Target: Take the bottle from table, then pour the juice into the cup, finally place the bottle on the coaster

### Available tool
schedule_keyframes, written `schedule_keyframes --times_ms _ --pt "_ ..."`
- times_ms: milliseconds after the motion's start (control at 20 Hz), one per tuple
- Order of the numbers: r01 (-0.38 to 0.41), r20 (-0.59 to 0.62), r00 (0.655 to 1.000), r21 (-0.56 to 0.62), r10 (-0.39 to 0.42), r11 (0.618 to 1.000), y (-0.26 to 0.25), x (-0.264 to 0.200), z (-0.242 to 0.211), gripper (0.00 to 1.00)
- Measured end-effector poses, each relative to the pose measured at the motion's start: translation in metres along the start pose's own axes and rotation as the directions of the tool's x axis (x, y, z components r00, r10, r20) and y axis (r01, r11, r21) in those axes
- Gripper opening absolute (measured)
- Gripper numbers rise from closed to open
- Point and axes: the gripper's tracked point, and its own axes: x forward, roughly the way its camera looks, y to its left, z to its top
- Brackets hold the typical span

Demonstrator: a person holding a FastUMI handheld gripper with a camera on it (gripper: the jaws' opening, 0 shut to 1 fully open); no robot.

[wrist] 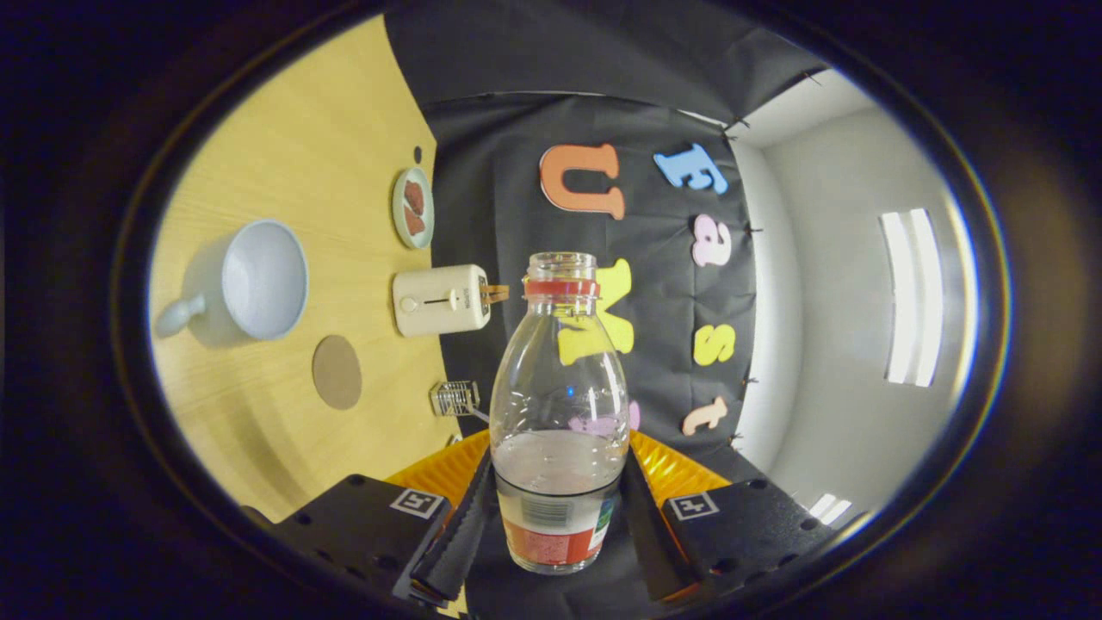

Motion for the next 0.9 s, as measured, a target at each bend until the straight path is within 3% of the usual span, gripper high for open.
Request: schedule_keyframes --times_ms 150,350,550,750,900 --pt "0.001 -0.03 1.0 0.177 0.004 0.984 -0.009 0.002 -0.003 0.8" --pt "0.009 -0.042 0.999 0.373 0.008 0.928 -0.021 0.004 -0.006 0.8" --pt "0.009 -0.047 0.999 0.556 0.021 0.831 -0.024 0.01 -0.01 0.8" --pt "-0.019 -0.05 0.996 0.665 0.07 0.746 -0.025 0.015 -0.018 0.8" --pt "-0.043 -0.043 0.993 0.752 0.113 0.658 -0.032 0.017 -0.02 0.8"
